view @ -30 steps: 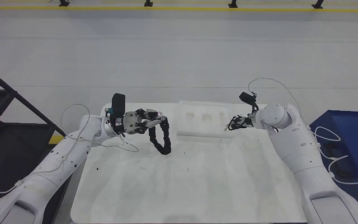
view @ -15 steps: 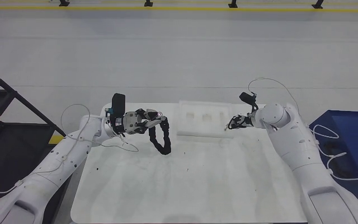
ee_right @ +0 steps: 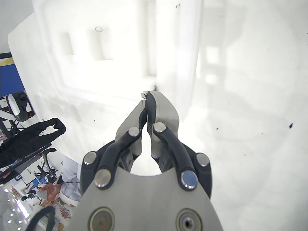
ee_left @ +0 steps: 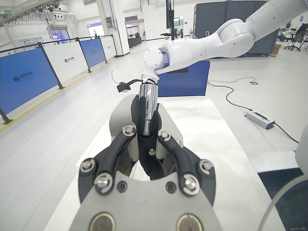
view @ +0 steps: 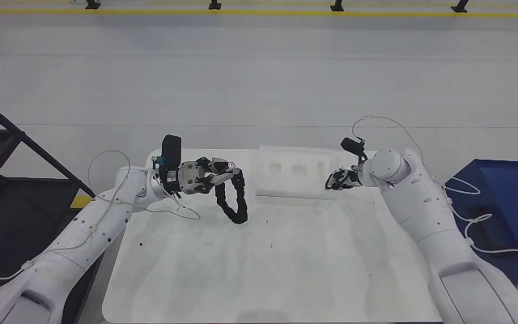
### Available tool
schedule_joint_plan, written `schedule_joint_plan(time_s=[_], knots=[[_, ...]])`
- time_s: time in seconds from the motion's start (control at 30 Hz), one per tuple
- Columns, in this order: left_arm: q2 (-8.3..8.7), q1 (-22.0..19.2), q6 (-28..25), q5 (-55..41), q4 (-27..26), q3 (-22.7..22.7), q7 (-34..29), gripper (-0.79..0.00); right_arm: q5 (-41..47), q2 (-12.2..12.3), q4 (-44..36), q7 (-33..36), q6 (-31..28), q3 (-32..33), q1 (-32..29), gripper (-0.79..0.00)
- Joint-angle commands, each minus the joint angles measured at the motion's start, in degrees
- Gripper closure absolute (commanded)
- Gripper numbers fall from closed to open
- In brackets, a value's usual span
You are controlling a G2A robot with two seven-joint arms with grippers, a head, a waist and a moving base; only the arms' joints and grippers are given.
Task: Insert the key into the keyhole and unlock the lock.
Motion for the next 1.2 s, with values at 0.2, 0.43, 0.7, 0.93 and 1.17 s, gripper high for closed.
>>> schedule_joint_plan(time_s=[0.2, 0.43, 0.7, 0.93, 1.17], knots=[[0.0, 0.0, 0.0, 0.0, 0.0, 0.0, 0.0, 0.0, -3.6, 0.4, -2.4, 1.9, -3.5, -1.0, 0.4, -0.785], [0.0, 0.0, 0.0, 0.0, 0.0, 0.0, 0.0, 0.0, -10.7, 1.7, -6.8, 2.5, -14.7, -2.0, -0.7, -0.785], [0.0, 0.0, 0.0, 0.0, 0.0, 0.0, 0.0, 0.0, -14.1, 2.6, -9.4, 2.9, -26.9, -2.8, -1.7, -0.785], [0.0, 0.0, 0.0, 0.0, 0.0, 0.0, 0.0, 0.0, -12.4, 2.9, -9.1, 2.0, -30.8, -2.1, -1.9, -0.785], [0.0, 0.0, 0.0, 0.0, 0.0, 0.0, 0.0, 0.0, -12.4, 2.9, -9.1, 2.0, -30.8, -2.1, -1.9, -0.785]])
